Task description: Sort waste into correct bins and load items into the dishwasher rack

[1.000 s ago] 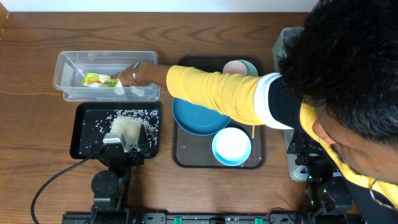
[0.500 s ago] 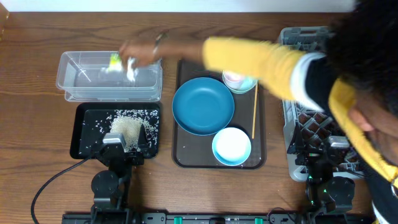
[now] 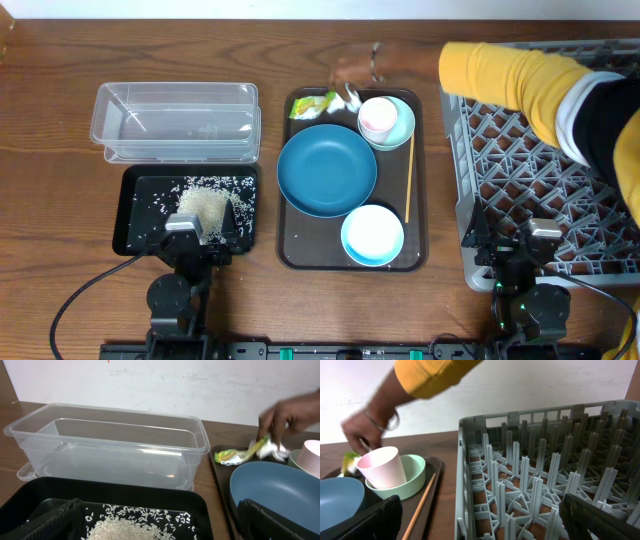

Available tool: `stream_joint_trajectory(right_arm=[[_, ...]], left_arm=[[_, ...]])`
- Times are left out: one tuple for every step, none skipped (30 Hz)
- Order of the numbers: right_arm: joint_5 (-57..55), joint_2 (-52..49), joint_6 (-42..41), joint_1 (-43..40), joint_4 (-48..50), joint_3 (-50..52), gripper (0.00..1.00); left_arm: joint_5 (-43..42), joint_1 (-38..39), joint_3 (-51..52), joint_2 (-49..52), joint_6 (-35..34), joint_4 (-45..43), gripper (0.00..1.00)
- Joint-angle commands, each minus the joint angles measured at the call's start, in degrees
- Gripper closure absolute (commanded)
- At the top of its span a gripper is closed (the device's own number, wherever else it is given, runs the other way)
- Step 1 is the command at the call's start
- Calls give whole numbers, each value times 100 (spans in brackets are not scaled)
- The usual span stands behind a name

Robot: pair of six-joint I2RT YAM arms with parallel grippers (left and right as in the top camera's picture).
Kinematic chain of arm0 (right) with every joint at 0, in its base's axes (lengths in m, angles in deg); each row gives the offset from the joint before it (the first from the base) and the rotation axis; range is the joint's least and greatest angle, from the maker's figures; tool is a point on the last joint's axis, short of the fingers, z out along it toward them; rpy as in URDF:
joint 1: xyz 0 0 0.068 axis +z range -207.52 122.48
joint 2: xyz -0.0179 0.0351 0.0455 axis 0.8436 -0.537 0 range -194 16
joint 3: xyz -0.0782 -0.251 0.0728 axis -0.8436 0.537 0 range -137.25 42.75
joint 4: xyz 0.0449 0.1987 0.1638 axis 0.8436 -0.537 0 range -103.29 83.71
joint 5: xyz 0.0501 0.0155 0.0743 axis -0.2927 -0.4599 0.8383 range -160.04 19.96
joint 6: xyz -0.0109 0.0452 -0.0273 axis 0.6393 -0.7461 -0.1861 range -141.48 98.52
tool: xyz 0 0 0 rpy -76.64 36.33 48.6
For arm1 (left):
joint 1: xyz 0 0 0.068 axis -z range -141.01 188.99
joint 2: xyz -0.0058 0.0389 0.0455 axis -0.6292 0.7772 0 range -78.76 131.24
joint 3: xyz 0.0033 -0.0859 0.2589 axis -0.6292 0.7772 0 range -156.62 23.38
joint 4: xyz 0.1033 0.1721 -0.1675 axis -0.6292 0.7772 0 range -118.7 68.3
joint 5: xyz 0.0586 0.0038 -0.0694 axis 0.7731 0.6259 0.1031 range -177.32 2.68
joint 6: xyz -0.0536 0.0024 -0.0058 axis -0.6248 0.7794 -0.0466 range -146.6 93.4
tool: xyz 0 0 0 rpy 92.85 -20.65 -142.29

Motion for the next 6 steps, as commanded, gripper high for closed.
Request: stream_joint_trajectory(right_arm=[[-61, 9, 35, 46, -22, 7, 1], [-61, 9, 35, 46, -22, 7, 1], [-61, 9, 35, 46, -22, 7, 1], [-61, 11, 35, 46, -22, 7, 1], [-61, 9, 35, 46, -22, 7, 1], [-61, 9, 35, 46, -22, 7, 1]], left_arm=[[175, -24, 70, 0, -22, 269, 0], [175, -24, 72, 0, -22, 269, 0], [175, -24, 70, 0, -22, 269, 0], [175, -24, 70, 0, -22, 269, 0], [175, -24, 70, 0, -22, 269, 0], [175, -24, 70, 0, -22, 269, 0]])
